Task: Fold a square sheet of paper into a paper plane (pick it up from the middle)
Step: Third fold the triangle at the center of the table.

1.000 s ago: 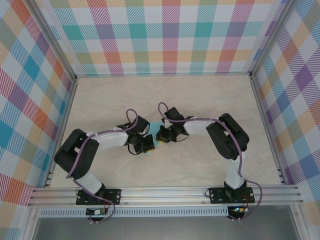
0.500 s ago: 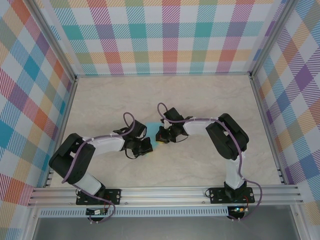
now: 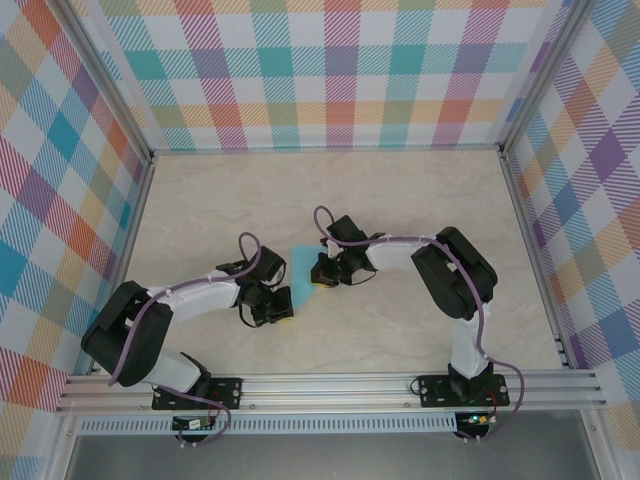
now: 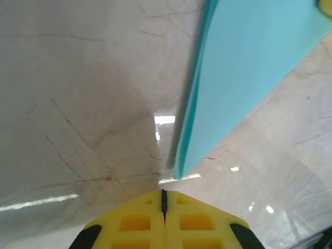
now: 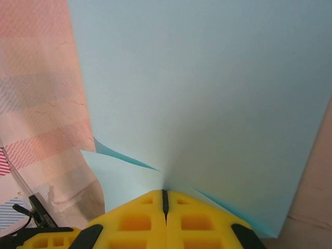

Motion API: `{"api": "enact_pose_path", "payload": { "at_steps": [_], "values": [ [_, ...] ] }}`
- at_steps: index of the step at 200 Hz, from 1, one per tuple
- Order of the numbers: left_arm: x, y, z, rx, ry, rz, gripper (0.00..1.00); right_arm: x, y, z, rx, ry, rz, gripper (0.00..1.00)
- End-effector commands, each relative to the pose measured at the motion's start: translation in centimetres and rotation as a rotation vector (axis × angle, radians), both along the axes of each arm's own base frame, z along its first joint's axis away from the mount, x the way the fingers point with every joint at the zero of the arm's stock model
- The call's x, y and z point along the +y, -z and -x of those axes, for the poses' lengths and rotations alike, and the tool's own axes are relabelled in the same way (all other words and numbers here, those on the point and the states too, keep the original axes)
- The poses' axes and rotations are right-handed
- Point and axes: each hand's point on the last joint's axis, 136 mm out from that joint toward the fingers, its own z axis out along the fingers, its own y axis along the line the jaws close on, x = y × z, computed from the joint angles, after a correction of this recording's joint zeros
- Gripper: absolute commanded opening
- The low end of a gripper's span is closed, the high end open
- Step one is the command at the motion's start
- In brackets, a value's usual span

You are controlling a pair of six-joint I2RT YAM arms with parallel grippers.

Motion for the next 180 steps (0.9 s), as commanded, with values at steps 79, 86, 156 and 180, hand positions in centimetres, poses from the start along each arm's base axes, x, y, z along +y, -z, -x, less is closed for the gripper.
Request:
{"api": "enact_pose_path", "payload": {
  "at_steps": [79, 86, 156, 180],
  "values": [
    [-1.0, -0.1, -4.1, -0.062, -0.07, -0.022, 0.0, -3.3, 4.3, 1.4, 0.089, 0.03, 0.182, 0.0],
    [-0.7, 0.4, -3.9, -0.051, -0.072, -0.041, 0.0, -3.2, 4.2, 1.4, 0.086, 0.028, 0.18, 0.0],
    [1.5, 3.1, -1.6, 0.032, -0.077, -0.142, 0.0, -0.5, -1.1, -0.6, -0.089, -0.059, 0.027, 0.01],
    [1.5, 3.2, -1.5, 0.035, -0.077, -0.14, 0.0, 0.6, -3.0, 0.1, -0.142, -0.096, -0.049, 0.02]
  ]
}}
